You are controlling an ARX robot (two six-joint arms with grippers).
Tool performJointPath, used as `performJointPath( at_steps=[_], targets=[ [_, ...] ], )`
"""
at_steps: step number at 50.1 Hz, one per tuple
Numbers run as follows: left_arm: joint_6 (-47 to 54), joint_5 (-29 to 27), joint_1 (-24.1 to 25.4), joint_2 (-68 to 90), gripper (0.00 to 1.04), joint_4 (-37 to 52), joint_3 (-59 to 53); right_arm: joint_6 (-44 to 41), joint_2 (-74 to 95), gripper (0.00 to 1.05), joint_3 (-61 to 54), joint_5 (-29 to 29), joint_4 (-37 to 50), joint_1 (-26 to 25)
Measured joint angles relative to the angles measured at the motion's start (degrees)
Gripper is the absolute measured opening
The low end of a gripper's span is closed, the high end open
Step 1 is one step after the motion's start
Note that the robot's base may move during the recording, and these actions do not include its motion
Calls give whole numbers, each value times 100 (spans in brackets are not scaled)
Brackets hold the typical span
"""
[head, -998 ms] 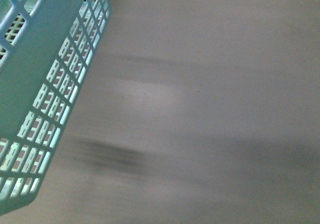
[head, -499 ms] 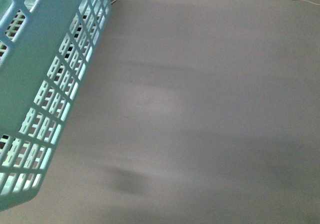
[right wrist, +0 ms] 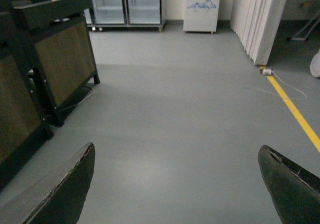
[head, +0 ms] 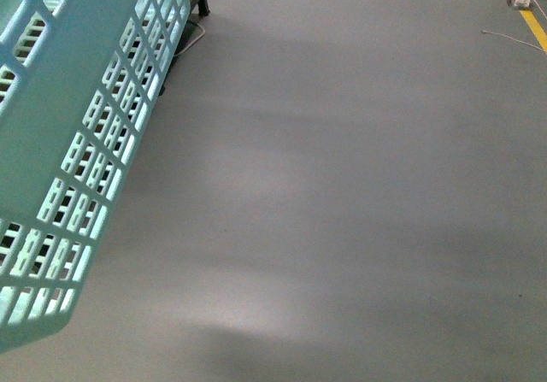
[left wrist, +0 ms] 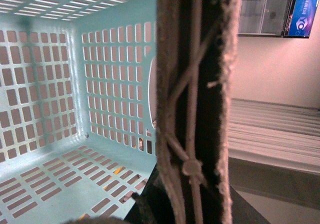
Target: Pick lemon and mango into basket
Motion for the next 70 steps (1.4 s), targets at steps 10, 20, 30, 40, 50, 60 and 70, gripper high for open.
performJointPath(
  at_steps=[10, 20, 30, 40, 50, 60, 70],
  targets=[
    [2, 2, 0, 0, 6, 0, 0, 2, 0, 96, 0, 2, 0, 0],
    [2, 0, 0, 0, 6, 0, 0, 2, 0, 96, 0, 2, 0, 0],
    [-2, 0, 0, 0, 6, 0, 0, 0, 0, 96, 0, 2, 0, 0],
    [2, 0, 0, 0, 6, 0, 0, 2, 0, 96, 0, 4, 0, 0],
    [0, 0, 0, 0, 6, 0, 4, 0, 0, 96, 0, 2, 2, 0],
    [0, 0, 0, 0, 6, 0, 4, 2, 2, 96, 0, 2, 0, 0],
    [2, 0, 0, 0, 6, 0, 4, 2, 0, 96, 0, 2, 0, 0]
  ],
)
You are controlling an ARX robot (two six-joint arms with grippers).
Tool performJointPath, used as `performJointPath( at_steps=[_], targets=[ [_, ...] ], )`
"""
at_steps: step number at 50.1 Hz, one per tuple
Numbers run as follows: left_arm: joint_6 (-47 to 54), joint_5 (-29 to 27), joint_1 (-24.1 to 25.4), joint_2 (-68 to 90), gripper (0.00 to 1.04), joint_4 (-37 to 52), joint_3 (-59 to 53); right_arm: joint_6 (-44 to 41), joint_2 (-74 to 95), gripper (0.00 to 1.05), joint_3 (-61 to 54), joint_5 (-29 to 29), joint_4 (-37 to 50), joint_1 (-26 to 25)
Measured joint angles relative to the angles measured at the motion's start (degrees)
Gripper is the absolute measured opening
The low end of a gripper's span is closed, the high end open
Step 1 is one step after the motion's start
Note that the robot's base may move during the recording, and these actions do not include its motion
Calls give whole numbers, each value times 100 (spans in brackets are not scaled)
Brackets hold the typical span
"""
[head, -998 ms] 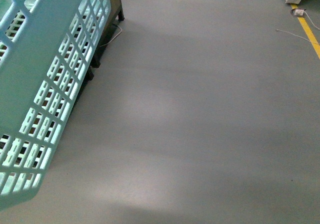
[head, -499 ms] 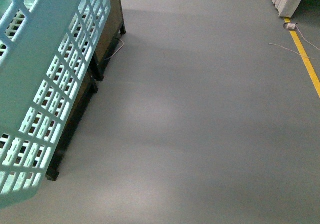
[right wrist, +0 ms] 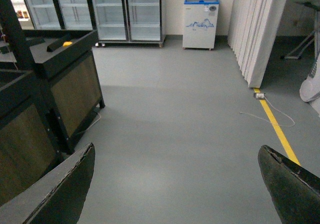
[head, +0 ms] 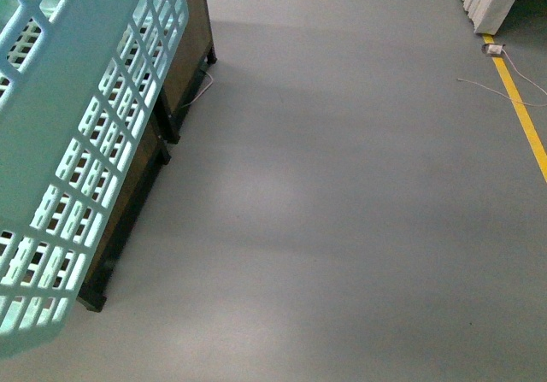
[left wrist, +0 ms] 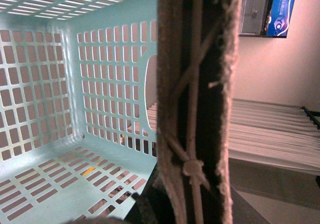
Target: Pick lemon and mango into basket
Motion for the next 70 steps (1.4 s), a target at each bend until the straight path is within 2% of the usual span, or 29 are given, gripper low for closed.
performJointPath(
  at_steps=[11, 70],
  targets=[
    [-46, 116, -48, -4, 5, 0, 9, 0, 0, 96, 0, 22, 0, 0],
    [-24, 4, -26, -4, 5, 0, 9, -2, 7, 96, 0, -11, -2, 0]
  ],
)
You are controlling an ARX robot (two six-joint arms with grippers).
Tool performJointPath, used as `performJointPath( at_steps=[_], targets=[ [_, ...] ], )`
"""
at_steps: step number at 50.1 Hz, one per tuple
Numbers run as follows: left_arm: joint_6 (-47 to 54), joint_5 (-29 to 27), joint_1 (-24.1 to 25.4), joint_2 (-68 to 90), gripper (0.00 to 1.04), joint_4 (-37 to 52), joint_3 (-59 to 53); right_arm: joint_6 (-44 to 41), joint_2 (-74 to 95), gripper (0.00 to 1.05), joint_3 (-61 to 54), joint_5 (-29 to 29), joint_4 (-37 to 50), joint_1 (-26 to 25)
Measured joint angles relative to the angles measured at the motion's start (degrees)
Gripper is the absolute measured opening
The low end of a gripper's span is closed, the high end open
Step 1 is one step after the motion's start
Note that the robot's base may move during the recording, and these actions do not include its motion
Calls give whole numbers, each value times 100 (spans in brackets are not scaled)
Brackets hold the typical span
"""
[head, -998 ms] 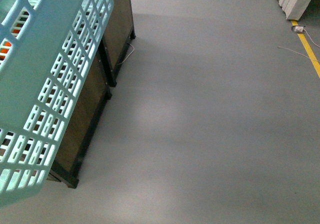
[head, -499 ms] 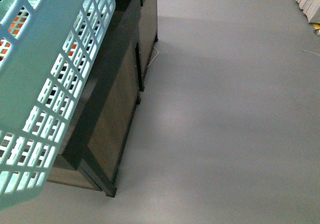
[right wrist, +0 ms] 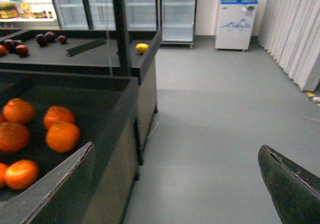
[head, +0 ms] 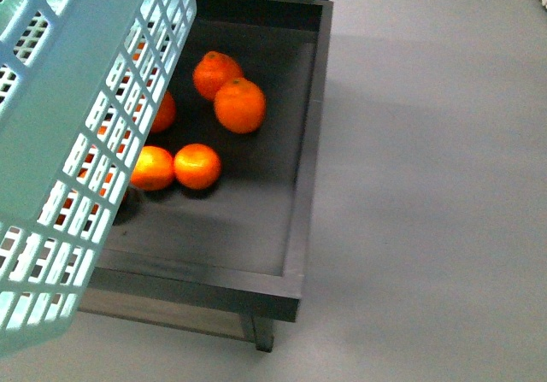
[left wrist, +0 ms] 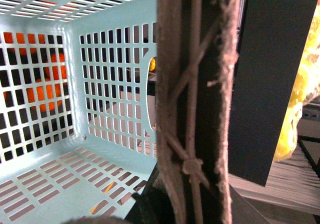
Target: Pick lemon and mango into basket
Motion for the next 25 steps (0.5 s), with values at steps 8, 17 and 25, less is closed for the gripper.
performJointPath(
  at_steps=[8, 17, 25],
  targets=[
    [9, -9, 2, 0, 5, 0, 0, 2, -7, 96, 0, 13, 0, 0],
    [13, -4, 2, 0, 5, -2, 0, 2, -11, 96, 0, 9, 2, 0],
    [13, -4, 2, 0, 5, -2, 0, 2, -9, 96, 0, 17, 0, 0]
  ],
)
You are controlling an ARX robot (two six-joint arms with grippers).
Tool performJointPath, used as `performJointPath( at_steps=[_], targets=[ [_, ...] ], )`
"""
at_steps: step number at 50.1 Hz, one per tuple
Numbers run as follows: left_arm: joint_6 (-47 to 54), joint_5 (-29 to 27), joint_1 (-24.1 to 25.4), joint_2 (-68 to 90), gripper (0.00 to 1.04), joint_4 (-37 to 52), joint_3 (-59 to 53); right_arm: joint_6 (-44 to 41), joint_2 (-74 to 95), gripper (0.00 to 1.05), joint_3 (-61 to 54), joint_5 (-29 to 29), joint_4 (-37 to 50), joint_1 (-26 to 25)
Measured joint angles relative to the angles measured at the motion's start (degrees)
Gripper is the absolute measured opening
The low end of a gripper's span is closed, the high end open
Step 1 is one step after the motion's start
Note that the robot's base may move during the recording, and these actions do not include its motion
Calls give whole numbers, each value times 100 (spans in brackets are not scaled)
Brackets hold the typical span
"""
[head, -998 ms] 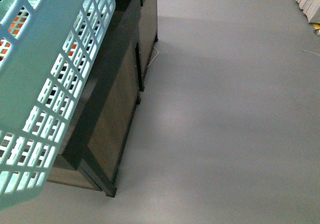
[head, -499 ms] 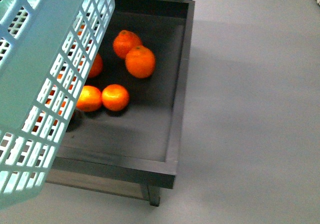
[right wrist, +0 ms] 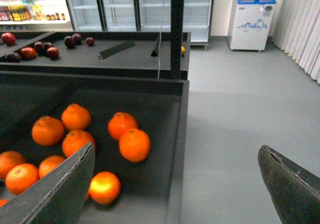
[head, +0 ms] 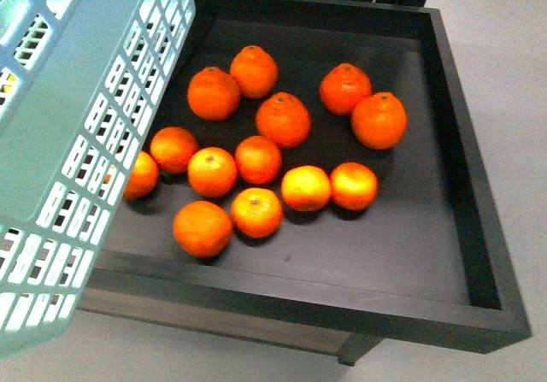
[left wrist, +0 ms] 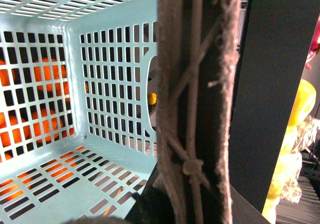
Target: Pick lemon and mango into basket
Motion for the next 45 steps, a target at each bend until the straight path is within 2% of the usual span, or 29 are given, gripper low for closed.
performJointPath(
  at_steps=[45],
  targets=[
    [4, 0, 0, 2, 5, 0, 0, 2, 2, 96, 0, -9, 0, 0]
  ],
)
